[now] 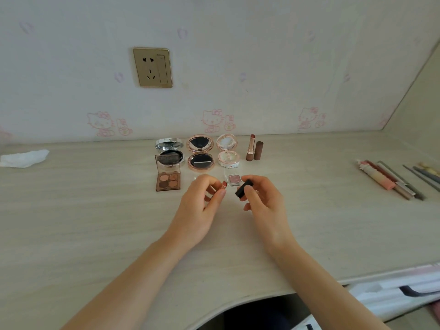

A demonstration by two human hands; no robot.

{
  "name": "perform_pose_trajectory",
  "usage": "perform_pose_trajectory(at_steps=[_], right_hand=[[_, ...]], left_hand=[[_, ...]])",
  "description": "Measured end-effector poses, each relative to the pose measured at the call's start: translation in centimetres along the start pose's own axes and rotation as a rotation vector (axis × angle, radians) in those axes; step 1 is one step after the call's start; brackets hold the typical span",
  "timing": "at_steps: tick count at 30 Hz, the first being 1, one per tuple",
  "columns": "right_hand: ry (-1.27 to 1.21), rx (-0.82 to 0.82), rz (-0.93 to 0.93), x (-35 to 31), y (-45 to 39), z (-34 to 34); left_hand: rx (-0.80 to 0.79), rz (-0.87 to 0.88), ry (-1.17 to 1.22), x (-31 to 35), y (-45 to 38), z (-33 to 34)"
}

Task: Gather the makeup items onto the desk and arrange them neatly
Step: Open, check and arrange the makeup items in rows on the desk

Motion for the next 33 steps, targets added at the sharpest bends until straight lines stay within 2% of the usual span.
perform_pose_trajectory(at_steps=[3, 7, 14, 20, 25, 28, 33], right_hand=[[0.011, 0.005, -0.015, -0.2, -0.1, -0.2], [0.022, -0.003, -0.016, -0.3, -0.6, -1.5], [0.165, 0.028, 0.018, 1.1, -3.5, -5.4], [0.41, 0.036, -0.043, 1.8, -7.3, -7.6], [0.54, 0.03, -0.05, 2.2, -9.8, -7.8], [0.599, -0.007, -0.055, 2.7, -10.9, -7.2], [0.625, -0.055, -0.009, 3.7, -11.7, -6.5]], left_hand=[[0.019, 0.041, -0.019, 0.7, -0.2, -0.1], [0.028, -0.04, 0.048, 0.6, -0.4, 0.3], [-0.013, -0.053, 0.041, 1.9, -2.8, 3.2], [-0.04, 0.004, -0.131, 3.2, -7.7, 6.0], [-0.039, 0.002, -0.362, 1.8, -11.0, 7.6], [-0.069, -0.021, -0.494, 0.5, -12.2, 8.5], [-0.047, -0.032, -0.581, -0.9, -13.3, 9.0]])
Point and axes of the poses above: each hand's wrist, its own y-axis away from the middle knuckle, its own z-axis out of the palm, x = y × z, the point moved 9 cm from there along -y, towards the middle knuckle, and after that the axes turned 14 degrees about y, right-handed, at the moved point
